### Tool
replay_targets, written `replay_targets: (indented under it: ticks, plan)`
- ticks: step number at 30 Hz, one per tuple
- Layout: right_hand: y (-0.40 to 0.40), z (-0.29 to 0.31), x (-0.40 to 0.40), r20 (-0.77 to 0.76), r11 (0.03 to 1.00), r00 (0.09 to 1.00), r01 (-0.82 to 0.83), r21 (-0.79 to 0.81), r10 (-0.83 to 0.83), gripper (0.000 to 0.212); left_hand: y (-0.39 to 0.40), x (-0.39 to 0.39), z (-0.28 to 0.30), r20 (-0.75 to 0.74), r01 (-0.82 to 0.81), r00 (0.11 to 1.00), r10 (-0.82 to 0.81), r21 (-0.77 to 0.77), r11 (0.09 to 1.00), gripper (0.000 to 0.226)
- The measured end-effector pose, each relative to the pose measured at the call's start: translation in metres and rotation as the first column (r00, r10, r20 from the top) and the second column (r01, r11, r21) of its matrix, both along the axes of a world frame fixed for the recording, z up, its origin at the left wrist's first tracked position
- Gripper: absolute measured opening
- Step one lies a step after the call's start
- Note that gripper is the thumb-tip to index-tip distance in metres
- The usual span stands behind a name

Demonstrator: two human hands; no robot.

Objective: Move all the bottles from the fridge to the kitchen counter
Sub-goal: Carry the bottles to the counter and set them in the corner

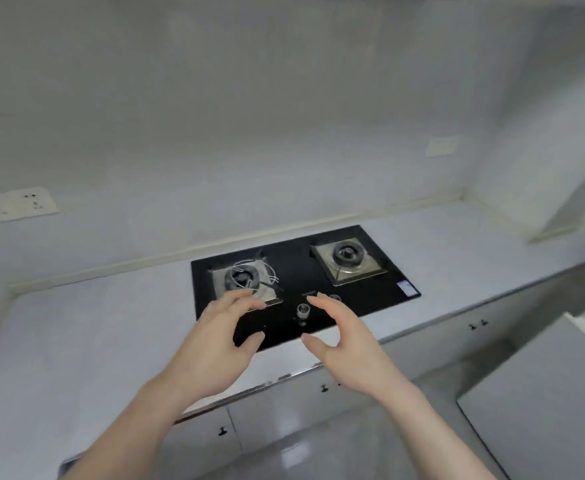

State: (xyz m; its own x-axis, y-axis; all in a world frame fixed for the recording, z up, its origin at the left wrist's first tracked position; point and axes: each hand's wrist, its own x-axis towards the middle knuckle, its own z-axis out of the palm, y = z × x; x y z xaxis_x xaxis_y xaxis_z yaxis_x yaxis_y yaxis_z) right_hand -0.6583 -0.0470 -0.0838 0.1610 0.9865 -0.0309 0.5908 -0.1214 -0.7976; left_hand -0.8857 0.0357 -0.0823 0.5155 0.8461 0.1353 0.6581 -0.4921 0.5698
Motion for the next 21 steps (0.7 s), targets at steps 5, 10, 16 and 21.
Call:
replay_targets:
  ticks: [5,10,16,21]
  plan:
    - [-0.074,0.017,0.122,0.022,0.980,0.981,0.194,0.047,-0.195,0.060,-0.034,0.139,0.017,0.014,0.196,0.980,-0.197,0.040,0.980,0.040]
    - [-0.150,0.032,0.219,0.036,0.916,0.918,0.390,0.097,-0.394,0.061,-0.070,0.265,0.038,0.018,0.415,0.908,-0.418,0.086,0.906,0.041]
    - [-0.229,0.045,0.302,0.087,0.810,0.807,0.573,0.125,-0.585,0.061,-0.108,0.390,0.057,-0.007,0.617,0.784,-0.621,0.123,0.777,0.040]
    - [-0.276,0.054,0.362,0.097,0.688,0.683,0.709,0.155,-0.724,0.061,-0.136,0.489,0.069,-0.022,0.741,0.665,-0.746,0.140,0.657,0.041]
